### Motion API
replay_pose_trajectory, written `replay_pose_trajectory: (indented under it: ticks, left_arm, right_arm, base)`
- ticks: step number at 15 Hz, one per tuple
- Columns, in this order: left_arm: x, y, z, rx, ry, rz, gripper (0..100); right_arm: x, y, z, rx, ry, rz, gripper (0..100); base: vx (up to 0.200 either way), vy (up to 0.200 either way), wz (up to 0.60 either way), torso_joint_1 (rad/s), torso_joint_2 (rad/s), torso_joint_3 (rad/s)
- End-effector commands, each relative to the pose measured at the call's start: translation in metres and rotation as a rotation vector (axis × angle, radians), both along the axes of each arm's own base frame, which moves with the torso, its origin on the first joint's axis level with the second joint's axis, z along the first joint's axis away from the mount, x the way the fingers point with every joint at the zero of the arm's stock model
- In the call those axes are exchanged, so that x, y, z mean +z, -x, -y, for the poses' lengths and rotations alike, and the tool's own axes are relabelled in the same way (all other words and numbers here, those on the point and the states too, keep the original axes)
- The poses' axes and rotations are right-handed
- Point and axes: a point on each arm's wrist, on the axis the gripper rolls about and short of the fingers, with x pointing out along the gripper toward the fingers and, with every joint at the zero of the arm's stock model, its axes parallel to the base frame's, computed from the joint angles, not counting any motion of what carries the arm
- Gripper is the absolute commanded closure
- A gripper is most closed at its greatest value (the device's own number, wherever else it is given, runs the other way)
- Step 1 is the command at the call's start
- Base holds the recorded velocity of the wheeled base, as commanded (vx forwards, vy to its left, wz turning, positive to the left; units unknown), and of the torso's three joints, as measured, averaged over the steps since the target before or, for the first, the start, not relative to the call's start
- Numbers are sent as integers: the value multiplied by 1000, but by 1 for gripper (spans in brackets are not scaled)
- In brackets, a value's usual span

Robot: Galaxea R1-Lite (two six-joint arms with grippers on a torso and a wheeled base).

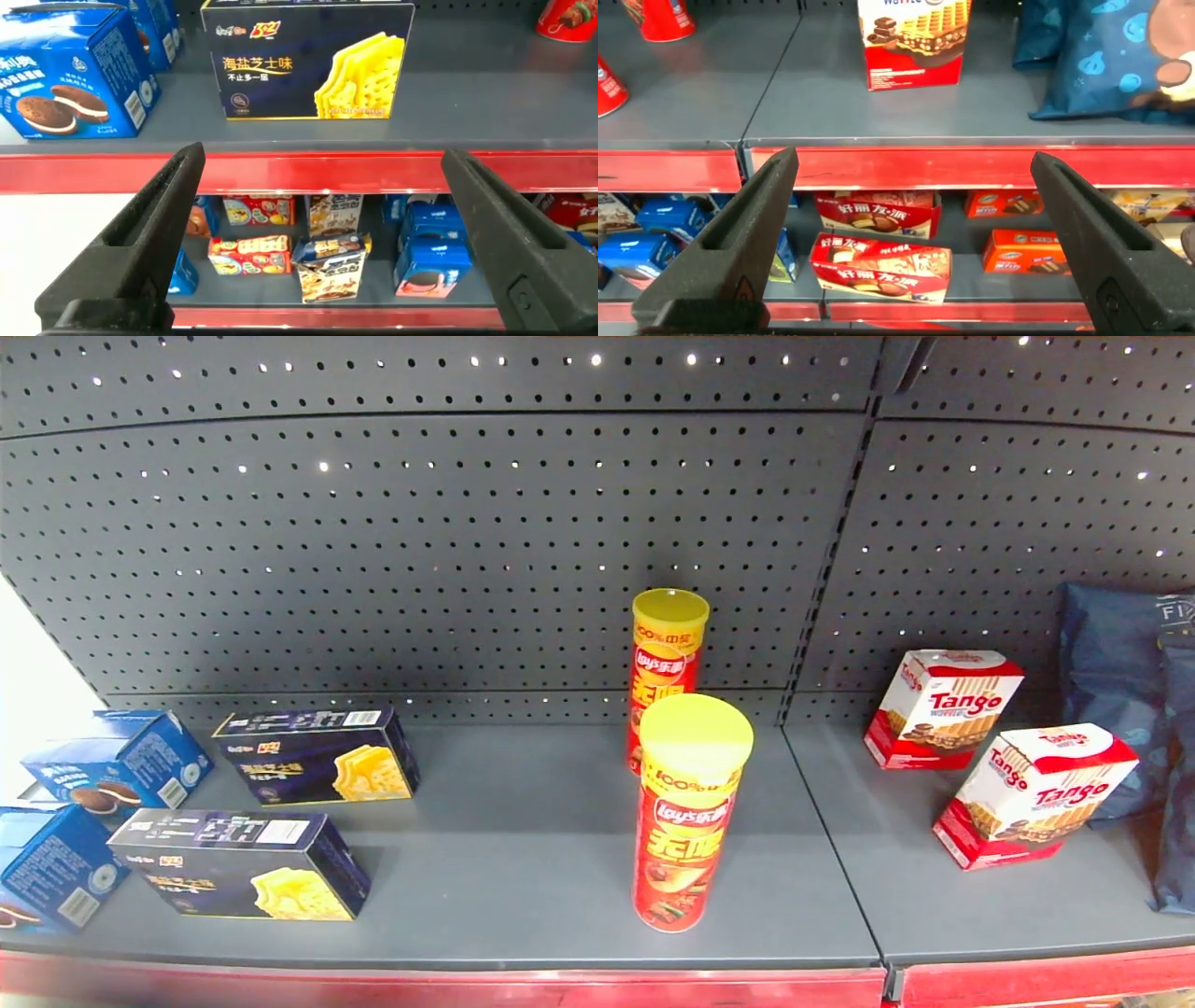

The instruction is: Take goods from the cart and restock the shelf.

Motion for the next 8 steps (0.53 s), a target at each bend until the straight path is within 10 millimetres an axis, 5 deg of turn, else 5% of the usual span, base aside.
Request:
replay_pose_trajectory:
  ticks: [1,3,8]
  left_arm:
    - [0,0,0,3,4,1,0]
    - [0,0,0,6,0,1,0]
    - [0,0,0,6,1,1,0]
  right_arm:
    - [0,0,0,0,0,-2,0]
    - [0,0,0,0,0,-2,0]
    - [0,0,0,-2,0,0,0]
  base:
    - [0,-200,0,2,7,7]
    - [0,-200,0,-2,2,5]
    - [0,0,0,0,0,0]
